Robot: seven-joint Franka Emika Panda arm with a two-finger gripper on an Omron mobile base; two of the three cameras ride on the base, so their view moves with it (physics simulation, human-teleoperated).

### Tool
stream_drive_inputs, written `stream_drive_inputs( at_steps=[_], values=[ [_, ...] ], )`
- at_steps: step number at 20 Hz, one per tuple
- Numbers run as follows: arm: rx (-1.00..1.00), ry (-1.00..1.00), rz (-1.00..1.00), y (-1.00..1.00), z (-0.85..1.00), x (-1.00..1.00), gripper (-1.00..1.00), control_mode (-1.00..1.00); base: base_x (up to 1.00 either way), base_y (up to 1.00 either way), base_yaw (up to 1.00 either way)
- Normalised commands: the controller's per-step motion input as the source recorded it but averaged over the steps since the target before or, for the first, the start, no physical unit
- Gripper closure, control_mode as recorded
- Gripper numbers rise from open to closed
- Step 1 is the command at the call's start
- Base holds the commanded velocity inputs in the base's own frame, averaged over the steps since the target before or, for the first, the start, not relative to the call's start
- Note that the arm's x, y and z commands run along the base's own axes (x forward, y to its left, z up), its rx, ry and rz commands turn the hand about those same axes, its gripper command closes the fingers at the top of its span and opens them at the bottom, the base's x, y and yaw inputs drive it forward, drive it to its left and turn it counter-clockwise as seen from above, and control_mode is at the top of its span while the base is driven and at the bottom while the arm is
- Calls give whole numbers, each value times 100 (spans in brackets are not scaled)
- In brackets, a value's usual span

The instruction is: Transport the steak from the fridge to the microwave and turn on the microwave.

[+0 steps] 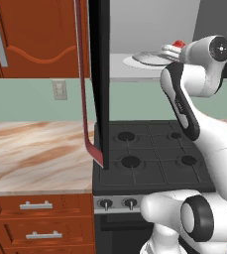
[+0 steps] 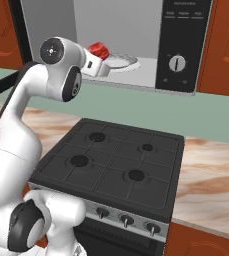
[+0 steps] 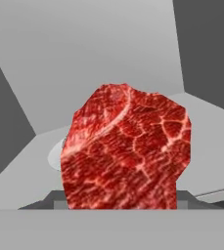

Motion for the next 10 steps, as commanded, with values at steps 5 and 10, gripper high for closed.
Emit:
stream_drive_inputs(
  at_steps=[5,10],
  values=[
    [0,1,0,0,0,37,100,-100,0,0,0],
    [0,0,0,0,-1,37,100,-100,0,0,0]
  ],
)
